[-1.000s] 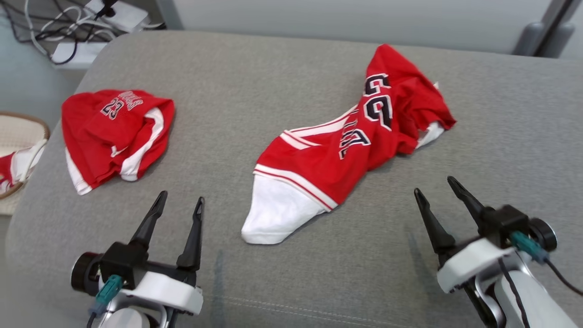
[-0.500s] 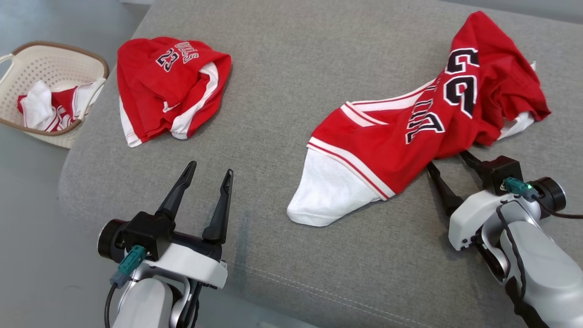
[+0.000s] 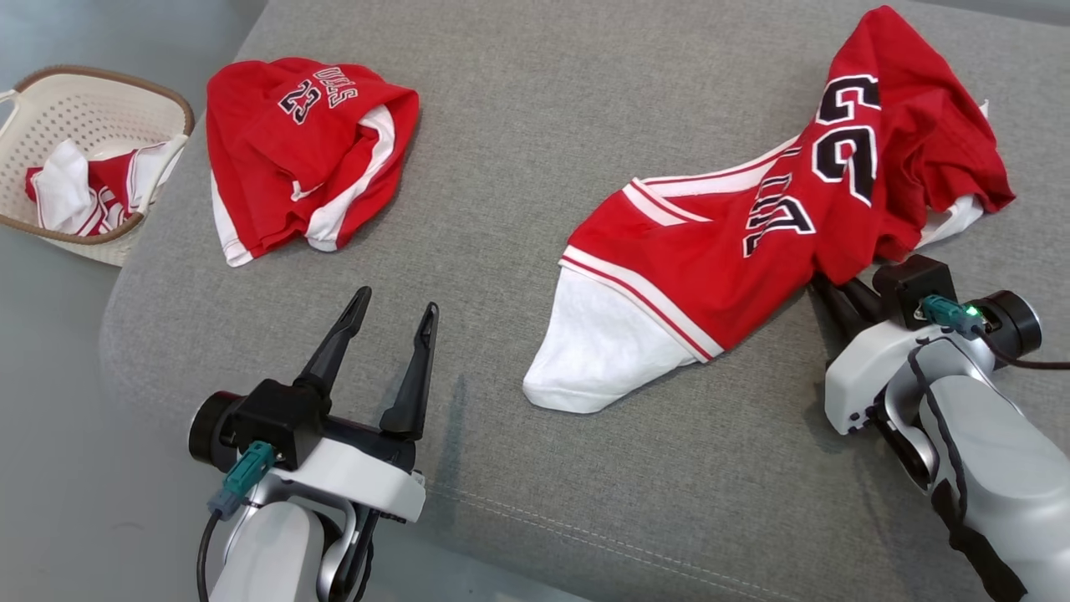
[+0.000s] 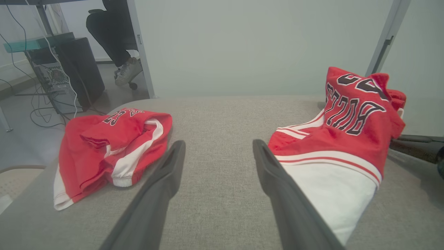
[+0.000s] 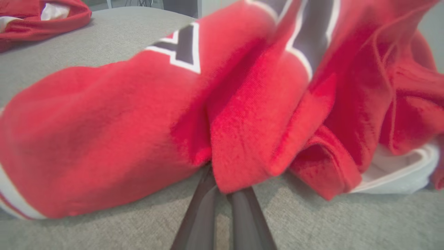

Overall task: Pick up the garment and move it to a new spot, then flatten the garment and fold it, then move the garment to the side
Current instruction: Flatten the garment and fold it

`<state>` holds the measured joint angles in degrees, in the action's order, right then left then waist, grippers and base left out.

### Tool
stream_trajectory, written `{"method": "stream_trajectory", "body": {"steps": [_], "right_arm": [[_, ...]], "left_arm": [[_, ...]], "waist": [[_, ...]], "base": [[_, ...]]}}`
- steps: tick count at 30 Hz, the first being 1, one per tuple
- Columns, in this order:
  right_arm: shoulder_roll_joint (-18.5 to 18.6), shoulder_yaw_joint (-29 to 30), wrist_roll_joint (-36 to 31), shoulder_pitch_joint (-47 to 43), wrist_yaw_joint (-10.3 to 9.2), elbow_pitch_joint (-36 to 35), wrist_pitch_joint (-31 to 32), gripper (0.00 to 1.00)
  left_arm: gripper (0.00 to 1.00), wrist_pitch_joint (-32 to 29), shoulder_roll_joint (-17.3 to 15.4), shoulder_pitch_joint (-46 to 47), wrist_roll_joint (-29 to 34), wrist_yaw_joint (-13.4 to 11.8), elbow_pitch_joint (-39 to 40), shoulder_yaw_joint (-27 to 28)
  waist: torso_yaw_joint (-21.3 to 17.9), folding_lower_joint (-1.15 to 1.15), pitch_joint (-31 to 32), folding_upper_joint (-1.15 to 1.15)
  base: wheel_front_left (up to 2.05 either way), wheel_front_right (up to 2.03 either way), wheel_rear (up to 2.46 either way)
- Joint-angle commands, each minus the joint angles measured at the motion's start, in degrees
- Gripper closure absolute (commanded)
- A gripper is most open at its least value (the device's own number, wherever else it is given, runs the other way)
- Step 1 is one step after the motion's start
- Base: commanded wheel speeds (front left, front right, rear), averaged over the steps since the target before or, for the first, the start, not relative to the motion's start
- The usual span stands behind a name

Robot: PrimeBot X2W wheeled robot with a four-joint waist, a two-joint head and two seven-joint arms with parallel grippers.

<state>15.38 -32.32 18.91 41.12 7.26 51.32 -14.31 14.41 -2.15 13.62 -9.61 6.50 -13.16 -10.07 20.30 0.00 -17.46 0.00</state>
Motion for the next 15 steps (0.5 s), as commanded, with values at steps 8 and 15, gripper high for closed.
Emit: {"method": "stream_trajectory", "body": {"steps": [8,15], "right_arm": [[6.94,-7.91,4.91,-2.89,0.23,-11.88,4.21,1.0],[20.7,-13.03,16.31,-3.69,0.23,-37.0,24.94,1.0]], "left_arm": [[0.0,0.59,-0.74,0.98,-0.27,-0.43,1.58,2.28],[0.0,0.59,-0.74,0.91,0.17,-0.42,2.2,3.27]], "waist": [[-3.96,0.0,1.35,0.0],[-7.69,0.0,1.43,0.0]], "base": [[0.0,0.0,0.0],[0.0,0.0,0.0]]}}
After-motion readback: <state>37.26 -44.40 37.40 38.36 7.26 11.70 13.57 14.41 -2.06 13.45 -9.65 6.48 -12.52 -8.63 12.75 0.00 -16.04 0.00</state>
